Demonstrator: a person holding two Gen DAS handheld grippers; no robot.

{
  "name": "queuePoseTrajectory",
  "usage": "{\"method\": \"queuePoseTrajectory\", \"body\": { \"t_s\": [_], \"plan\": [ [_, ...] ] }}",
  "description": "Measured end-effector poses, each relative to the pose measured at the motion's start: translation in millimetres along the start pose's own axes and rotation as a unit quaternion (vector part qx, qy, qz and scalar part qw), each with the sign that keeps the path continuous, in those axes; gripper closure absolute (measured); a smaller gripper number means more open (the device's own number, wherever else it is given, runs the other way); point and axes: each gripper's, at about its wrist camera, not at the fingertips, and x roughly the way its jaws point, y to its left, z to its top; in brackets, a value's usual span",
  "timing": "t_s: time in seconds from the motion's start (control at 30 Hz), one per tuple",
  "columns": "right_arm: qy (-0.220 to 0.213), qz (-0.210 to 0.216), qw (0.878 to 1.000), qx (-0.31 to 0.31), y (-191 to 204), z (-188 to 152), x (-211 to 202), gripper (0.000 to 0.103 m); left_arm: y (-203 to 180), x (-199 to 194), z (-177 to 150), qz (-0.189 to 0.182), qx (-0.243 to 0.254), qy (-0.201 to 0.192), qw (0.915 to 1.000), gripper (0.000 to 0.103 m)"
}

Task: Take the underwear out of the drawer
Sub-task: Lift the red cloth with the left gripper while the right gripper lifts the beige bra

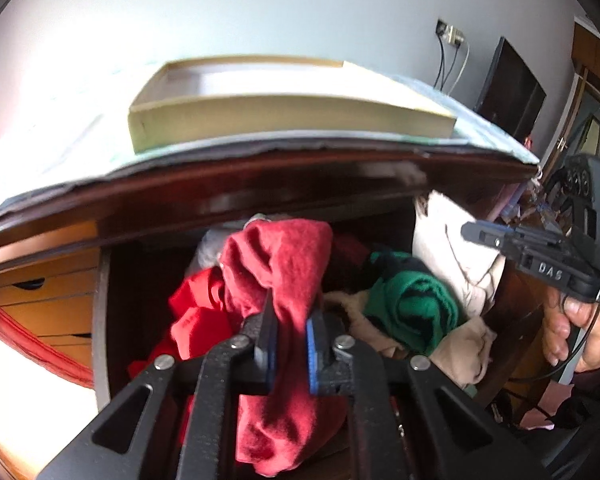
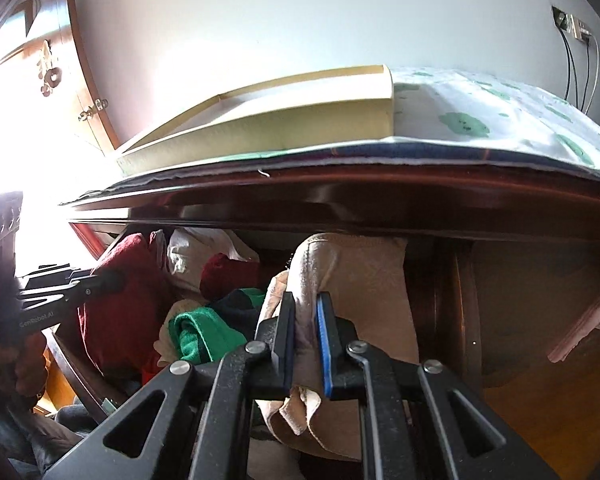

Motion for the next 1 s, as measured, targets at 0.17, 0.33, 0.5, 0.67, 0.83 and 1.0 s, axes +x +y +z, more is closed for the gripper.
{"method": "queuePoseTrajectory", "body": {
  "t_s": [0.17, 0.33, 0.5, 0.67, 0.83, 1.0],
  "plan": [
    [-0.014, 0.003, 1.0, 0.003, -2, 1, -8, 0.092, 3, -8, 7, 0.006, -0.006, -0.018, 0.9998, 0.095],
    [-0.024, 0.007, 1.0, 0.001, -4, -2, -17, 0.092, 2, -8, 7, 0.009, -0.005, -0.025, 0.9996, 0.095],
    [-0.035, 0.008, 0.999, -0.001, -3, -1, -26, 0.093, 3, -13, 7, 0.013, -0.001, -0.036, 0.9993, 0.095],
    [-0.039, 0.01, 0.999, -0.004, 0, -4, -31, 0.093, 3, -17, 8, 0.018, 0.0, -0.045, 0.9988, 0.095],
    [-0.049, 0.014, 0.999, -0.006, 1, -4, -39, 0.093, 4, -23, 9, 0.02, 0.002, -0.055, 0.9983, 0.095],
    [-0.055, 0.021, 0.998, -0.008, 3, -4, -45, 0.094, 6, -23, 10, 0.019, 0.002, -0.055, 0.9983, 0.095]
  ]
}}
